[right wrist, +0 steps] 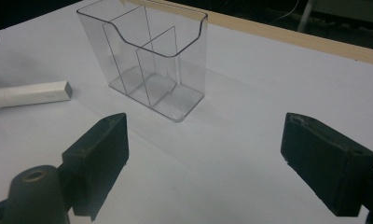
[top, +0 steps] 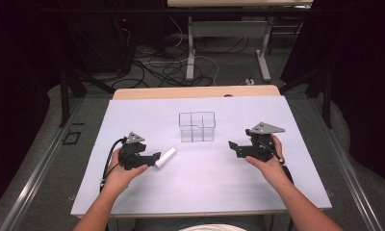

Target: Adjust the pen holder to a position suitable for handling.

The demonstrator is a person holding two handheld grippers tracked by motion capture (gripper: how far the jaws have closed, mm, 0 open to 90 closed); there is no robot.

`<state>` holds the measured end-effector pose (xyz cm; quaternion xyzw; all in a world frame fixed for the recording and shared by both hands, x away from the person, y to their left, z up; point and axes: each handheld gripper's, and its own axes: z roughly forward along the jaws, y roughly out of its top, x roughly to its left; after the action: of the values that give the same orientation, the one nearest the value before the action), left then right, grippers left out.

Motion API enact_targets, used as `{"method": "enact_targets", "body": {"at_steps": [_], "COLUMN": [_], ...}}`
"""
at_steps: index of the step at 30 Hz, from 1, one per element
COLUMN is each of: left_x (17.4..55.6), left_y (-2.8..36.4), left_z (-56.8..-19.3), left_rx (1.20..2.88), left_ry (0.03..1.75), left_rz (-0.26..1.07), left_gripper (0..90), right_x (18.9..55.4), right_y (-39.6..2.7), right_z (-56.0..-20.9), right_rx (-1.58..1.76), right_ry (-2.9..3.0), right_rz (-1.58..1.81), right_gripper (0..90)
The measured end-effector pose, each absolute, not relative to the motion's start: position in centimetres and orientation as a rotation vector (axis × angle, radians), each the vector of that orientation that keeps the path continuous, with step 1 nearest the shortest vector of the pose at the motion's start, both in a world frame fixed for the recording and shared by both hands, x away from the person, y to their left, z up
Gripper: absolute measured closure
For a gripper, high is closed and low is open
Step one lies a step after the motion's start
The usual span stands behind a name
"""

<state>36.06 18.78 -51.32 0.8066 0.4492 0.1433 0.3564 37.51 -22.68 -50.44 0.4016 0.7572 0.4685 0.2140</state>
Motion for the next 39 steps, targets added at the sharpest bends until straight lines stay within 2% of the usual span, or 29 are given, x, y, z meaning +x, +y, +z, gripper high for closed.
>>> {"method": "enact_targets", "body": {"at_steps": [12,21,29,39], "left_x": [35.8,36.2,37.2,37.7], "left_y": [17.3,16.2,15.3,15.2], "left_z": [-52.7,-53.0,-53.1,-53.2], "left_rx": [2.184,2.326,2.381,2.411], "left_ry": [1.217,1.19,1.169,1.169], "left_rz": [0.305,0.294,0.264,0.234], "left_gripper": [38.5,50.7,59.6,63.1], "right_x": [37.7,37.8,37.7,37.8], "right_y": [-22.7,-22.5,-22.5,-22.7], "right_z": [-50.8,-51.1,-51.1,-51.1], "right_rx": [1.137,1.13,1.128,1.136], "right_ry": [2.117,2.132,2.133,2.129], "right_rz": [1.296,1.291,1.284,1.284], "right_gripper": [14.9,15.0,15.0,15.3]}}
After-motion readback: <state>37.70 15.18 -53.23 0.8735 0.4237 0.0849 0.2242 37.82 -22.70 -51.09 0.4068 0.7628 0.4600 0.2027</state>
